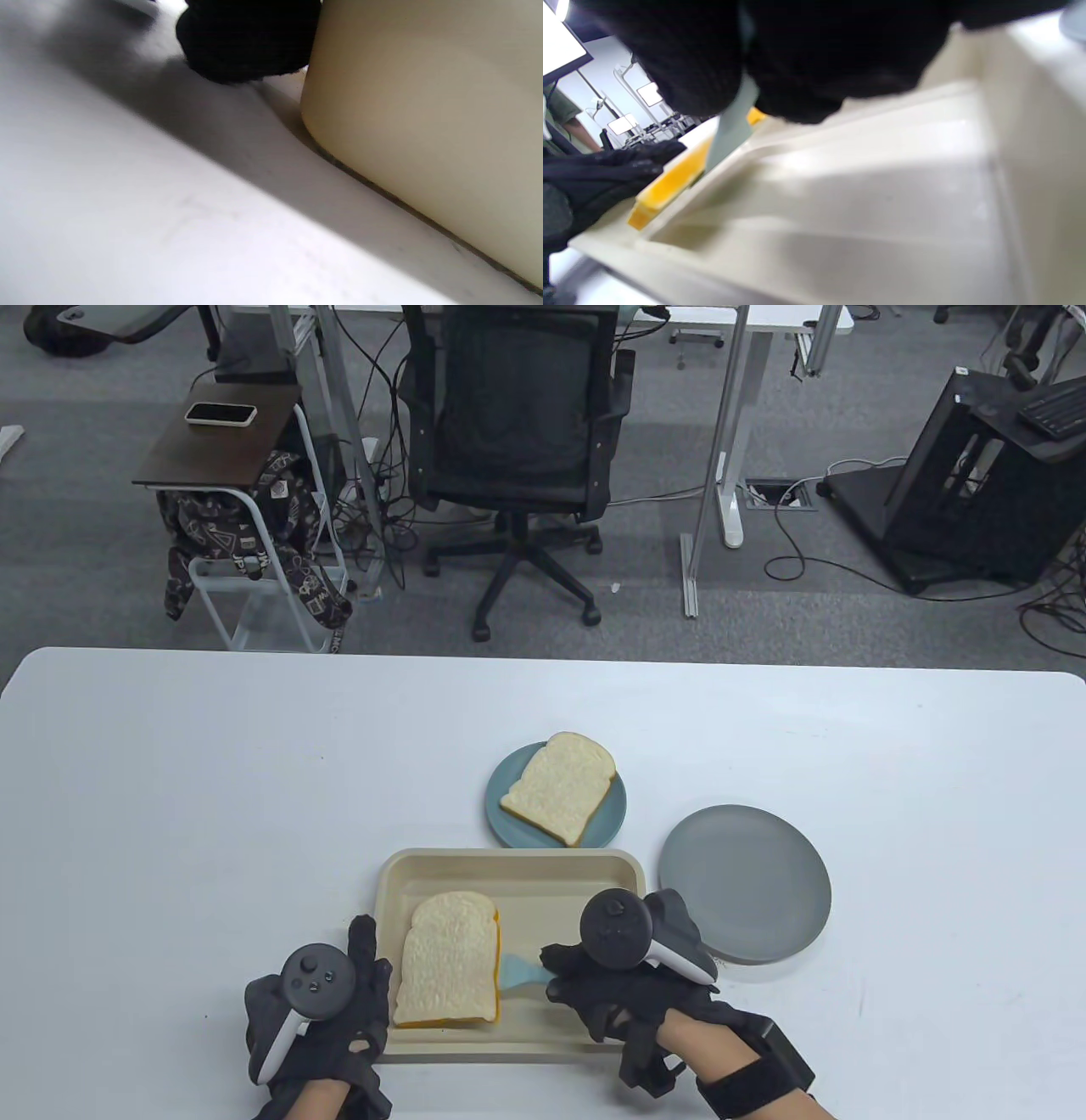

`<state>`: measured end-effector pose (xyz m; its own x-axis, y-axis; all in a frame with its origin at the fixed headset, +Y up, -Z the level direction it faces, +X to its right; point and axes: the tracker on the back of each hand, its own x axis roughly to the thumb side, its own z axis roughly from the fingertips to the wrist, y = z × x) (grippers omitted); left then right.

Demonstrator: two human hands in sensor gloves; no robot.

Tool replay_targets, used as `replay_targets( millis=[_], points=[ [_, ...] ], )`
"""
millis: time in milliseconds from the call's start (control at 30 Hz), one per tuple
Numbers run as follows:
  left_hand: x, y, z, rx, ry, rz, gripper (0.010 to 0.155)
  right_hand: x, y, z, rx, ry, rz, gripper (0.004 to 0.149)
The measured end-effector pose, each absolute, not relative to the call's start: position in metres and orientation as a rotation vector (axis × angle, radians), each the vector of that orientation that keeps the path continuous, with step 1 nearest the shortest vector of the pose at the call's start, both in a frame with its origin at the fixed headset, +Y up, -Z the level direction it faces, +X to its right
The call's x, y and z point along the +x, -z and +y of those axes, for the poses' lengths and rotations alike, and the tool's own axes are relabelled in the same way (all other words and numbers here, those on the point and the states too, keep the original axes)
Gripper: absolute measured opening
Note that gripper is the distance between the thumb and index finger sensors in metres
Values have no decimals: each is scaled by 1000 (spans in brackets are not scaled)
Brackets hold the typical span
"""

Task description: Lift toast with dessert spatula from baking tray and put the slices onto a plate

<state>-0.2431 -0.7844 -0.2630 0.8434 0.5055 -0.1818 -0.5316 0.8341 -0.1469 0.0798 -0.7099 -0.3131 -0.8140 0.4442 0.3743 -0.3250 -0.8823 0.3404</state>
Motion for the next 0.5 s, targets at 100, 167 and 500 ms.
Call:
replay_targets(
  millis=[100,167,500],
  points=[
    [-243,263,-785,-195,-552,138,64,90,316,-698,614,-2642,319,50],
    [-243,263,-785,-195,-552,138,64,97,319,-689,594,-2636,286,50],
    [-244,263,-785,-196,-553,138,64,131,347,-644,410,-2595,85,50]
  ],
)
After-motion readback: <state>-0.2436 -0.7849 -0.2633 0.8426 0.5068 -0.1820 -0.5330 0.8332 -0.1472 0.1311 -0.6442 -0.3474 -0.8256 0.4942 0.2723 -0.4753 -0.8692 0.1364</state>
